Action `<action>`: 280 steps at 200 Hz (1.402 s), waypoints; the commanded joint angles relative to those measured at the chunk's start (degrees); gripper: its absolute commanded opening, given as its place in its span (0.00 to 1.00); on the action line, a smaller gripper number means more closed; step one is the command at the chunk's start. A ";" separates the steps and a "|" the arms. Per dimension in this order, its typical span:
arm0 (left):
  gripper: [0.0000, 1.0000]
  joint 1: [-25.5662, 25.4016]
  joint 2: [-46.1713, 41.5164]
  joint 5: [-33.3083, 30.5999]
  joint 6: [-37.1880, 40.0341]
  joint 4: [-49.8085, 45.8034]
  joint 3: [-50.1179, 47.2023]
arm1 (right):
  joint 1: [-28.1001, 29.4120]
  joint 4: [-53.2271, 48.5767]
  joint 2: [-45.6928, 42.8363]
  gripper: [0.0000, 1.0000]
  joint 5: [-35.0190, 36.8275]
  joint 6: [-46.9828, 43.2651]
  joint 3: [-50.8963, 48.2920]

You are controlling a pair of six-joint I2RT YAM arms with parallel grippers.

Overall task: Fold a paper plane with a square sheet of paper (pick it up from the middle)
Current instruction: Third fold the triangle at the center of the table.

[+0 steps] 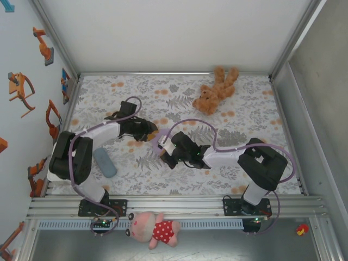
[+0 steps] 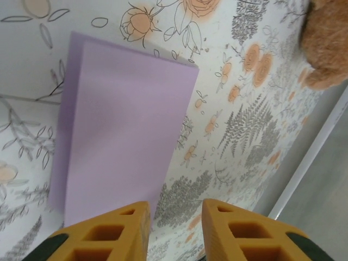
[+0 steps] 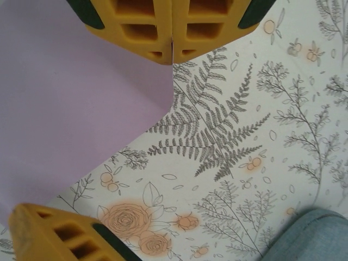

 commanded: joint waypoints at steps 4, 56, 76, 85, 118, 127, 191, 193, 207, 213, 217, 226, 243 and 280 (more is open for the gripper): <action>0.26 -0.89 4.62 0.90 2.04 -1.16 2.83 | -1.05 4.75 0.22 0.00 -2.84 4.83 -1.45; 0.19 -0.95 10.05 -3.38 5.28 -5.89 6.12 | -2.95 7.23 1.46 0.00 -5.27 8.00 -1.96; 0.19 -1.01 11.20 -4.62 6.51 -8.26 7.08 | -3.43 7.47 2.05 0.00 -6.62 8.95 -1.78; 0.19 -1.10 11.80 -4.97 6.95 -9.03 7.43 | -3.60 7.66 2.25 0.00 -6.74 9.58 -1.72; 0.18 -1.75 13.95 -5.50 8.43 -11.85 8.86 | -4.56 7.76 2.67 0.00 -4.88 12.65 -1.68; 0.17 -1.96 14.31 -5.77 8.95 -12.70 9.28 | -4.90 7.50 2.77 0.00 -3.89 13.52 -1.56; 0.15 -2.55 14.90 -5.61 10.99 -14.41 10.82 | -5.16 -1.49 4.44 0.00 4.94 13.82 2.11; 0.15 -2.50 14.77 -5.61 11.03 -14.43 10.92 | -5.21 -1.71 4.43 0.00 5.19 13.82 2.22; 0.15 -2.64 14.50 -5.53 11.55 -14.95 11.47 | -5.24 -2.75 4.62 0.00 6.79 13.86 2.69; 0.15 -2.58 14.29 -5.52 11.89 -15.23 11.83 | -5.23 -3.01 4.70 0.00 7.36 13.93 2.79; 0.15 -2.60 14.24 -5.44 12.03 -15.40 12.13 | -5.23 -3.24 4.85 0.00 7.62 14.05 2.95; 0.15 -2.67 13.65 -5.22 12.65 -15.56 12.71 | -5.36 -3.47 5.09 0.00 7.91 13.99 3.12; 0.15 -3.09 12.12 -4.35 14.12 -15.11 13.81 | -5.31 -3.44 5.25 0.00 7.87 14.30 3.15; 0.19 -3.26 11.77 -3.77 15.05 -13.70 15.61 | -5.32 -2.26 5.68 0.00 6.47 14.91 3.02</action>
